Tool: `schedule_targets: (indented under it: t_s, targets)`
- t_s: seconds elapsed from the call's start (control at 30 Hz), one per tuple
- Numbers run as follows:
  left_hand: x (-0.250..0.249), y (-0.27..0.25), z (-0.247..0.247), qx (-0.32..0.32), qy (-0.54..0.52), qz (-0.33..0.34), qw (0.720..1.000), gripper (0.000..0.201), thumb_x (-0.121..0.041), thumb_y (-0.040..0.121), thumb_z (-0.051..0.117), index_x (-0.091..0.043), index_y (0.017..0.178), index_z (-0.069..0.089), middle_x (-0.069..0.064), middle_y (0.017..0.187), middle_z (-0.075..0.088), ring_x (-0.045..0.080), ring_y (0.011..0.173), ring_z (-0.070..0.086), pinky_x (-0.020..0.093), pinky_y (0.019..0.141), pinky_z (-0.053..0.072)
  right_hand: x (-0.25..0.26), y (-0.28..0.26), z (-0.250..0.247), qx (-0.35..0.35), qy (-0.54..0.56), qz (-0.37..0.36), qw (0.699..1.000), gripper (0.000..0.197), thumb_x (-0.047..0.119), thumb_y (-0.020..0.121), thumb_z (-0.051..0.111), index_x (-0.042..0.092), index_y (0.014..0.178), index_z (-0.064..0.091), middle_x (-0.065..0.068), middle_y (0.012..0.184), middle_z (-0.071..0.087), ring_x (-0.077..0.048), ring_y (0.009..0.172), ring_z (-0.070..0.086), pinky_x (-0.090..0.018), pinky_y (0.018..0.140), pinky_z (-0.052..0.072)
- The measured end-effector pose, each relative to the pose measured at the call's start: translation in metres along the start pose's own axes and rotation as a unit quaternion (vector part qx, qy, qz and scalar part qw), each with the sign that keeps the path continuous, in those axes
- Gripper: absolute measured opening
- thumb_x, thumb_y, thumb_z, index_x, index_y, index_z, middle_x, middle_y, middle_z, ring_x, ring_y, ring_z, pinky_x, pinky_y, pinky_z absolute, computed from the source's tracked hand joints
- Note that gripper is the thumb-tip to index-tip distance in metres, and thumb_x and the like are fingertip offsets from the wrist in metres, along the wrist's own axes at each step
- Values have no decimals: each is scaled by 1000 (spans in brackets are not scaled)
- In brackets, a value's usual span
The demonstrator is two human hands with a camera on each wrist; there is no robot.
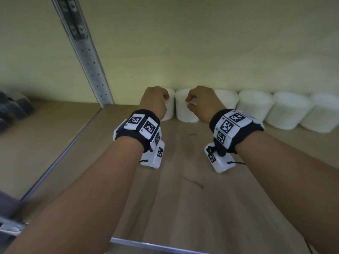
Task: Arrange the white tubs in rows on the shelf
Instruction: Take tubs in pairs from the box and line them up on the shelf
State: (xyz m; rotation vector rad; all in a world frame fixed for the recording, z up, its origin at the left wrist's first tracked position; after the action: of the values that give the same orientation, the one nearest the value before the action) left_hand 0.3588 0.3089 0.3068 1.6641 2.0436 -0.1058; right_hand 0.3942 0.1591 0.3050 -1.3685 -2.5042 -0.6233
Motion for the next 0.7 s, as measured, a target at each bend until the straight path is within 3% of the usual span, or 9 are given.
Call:
schedule_targets:
  t_s: [0.1,0.2,0.3,0.4,0.6,0.7]
  targets:
    - [-2,-6,-3,54,38,18,998,43,-3,92,50,-10,133,54,12,141,50,27,129,47,31,110,35,1,-9,-2,26,-1,-1,1000,33,9,92,53,8,125,58,-11,133,52,-27,125,46,-30,104,33]
    - [-4,-18,-8,91,92,25,991,53,-19,93,53,-17,145,38,8,151,36,25,140,31,42,120,17,4,-26,-10,46,4,8,999,47,16,92,55,10,139,47,-8,143,46,-23,132,41,-27,109,29]
    - [-15,-40,-16,86,79,34,993,56,-23,93,55,-15,145,35,11,150,36,27,138,34,40,116,25,8,-50,-22,45,16,27,998,50,19,91,56,12,139,45,-9,141,48,-23,130,45,-30,108,35]
    - [-36,-73,-27,92,27,46,994,47,-18,93,55,-7,137,46,16,140,45,28,129,43,33,106,37,11,-82,-36,49,10,32,998,46,19,90,56,12,136,49,-10,137,51,-23,125,49,-29,105,39]
    - [-64,-157,-49,106,-18,62,992,52,-18,88,60,-10,138,47,10,138,47,23,129,45,27,105,37,30,-160,-67,46,-10,52,998,44,20,88,58,11,131,55,-11,129,53,-26,119,53,-29,97,44]
    - [-70,-200,-54,118,-25,58,991,52,-20,88,60,-12,138,47,8,140,48,22,129,46,29,106,38,40,-203,-68,50,-3,54,997,43,21,88,59,12,129,55,-10,131,54,-26,122,51,-31,101,43]
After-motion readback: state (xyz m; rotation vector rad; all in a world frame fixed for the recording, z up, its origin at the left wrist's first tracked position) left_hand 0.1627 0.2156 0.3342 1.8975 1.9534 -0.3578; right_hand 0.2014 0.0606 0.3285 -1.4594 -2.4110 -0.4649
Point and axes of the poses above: each hand's wrist, its own y-axis towards the middle knuckle, its own z-axis out of the palm, x = y × z, the point moved 4 cm from there along y, towards the middle knuckle
